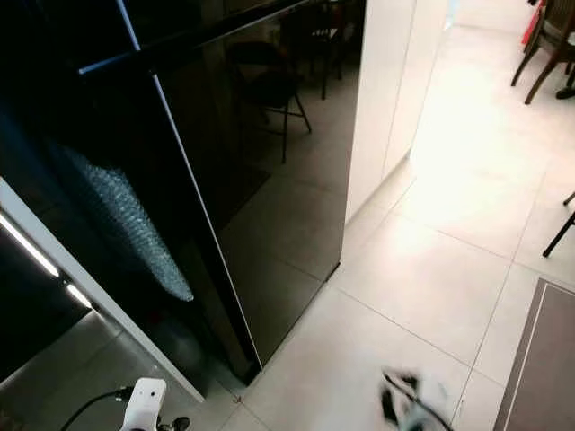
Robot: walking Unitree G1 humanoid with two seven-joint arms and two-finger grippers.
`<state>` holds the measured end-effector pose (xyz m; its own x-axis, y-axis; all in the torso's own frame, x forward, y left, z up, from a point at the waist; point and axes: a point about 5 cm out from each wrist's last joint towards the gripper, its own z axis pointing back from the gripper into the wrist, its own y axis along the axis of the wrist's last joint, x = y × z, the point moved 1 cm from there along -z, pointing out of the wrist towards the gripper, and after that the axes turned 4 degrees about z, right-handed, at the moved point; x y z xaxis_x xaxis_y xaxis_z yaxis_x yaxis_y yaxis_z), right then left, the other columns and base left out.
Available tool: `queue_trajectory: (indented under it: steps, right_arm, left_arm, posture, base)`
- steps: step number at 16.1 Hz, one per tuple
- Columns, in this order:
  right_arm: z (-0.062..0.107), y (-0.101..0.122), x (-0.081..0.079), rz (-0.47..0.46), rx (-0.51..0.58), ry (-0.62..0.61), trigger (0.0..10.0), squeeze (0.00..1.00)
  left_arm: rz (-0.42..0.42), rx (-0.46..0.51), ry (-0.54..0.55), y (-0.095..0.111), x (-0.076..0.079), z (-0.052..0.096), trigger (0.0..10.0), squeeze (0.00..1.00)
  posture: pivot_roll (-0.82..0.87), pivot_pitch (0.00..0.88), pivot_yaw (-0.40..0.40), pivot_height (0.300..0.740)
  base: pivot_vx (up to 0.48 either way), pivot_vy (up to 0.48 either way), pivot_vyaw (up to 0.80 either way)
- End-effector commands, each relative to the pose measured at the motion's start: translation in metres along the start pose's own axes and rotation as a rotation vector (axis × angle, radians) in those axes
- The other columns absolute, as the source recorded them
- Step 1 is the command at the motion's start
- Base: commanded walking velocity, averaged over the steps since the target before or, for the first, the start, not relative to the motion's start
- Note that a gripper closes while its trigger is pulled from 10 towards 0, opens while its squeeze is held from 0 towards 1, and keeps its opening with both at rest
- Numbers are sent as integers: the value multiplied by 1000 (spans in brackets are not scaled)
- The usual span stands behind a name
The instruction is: Restocking fridge
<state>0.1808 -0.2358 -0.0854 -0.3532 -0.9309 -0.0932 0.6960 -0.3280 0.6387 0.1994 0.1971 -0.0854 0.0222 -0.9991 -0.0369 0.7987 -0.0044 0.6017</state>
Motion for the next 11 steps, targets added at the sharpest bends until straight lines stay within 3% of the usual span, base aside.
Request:
queue_trajectory:
  steps: [1, 4, 6, 11]
  right_arm:
    - [2, -9, 0, -24, -34, -16, 10000, 0]
    - [5, -17, 11, -19, -60, -61, 10000, 0]
    - [5, -14, 18, -31, -49, -85, 10000, 0]
    - [3, -18, -5, -36, -53, -64, 10000, 0]
  left_arm:
    - [6, -24, 8, -6, -2, 1, 10000, 0]
    - [-26, -44, -7, -12, 1, 2, 10000, 0]
    - [-35, -45, -16, -12, 3, 2, 10000, 0]
    - [-33, -45, -19, -14, 3, 2, 10000, 0]
  posture:
    - [-85, 0, 48, 740]
    - [-96, 0, 51, 740]
    - [-99, 0, 52, 740]
    - [-99, 0, 53, 740]
  base:
    - [0, 0, 0]
    - [0, 0, 0]
    - [0, -298, 0]
    - [0, -367, -91]
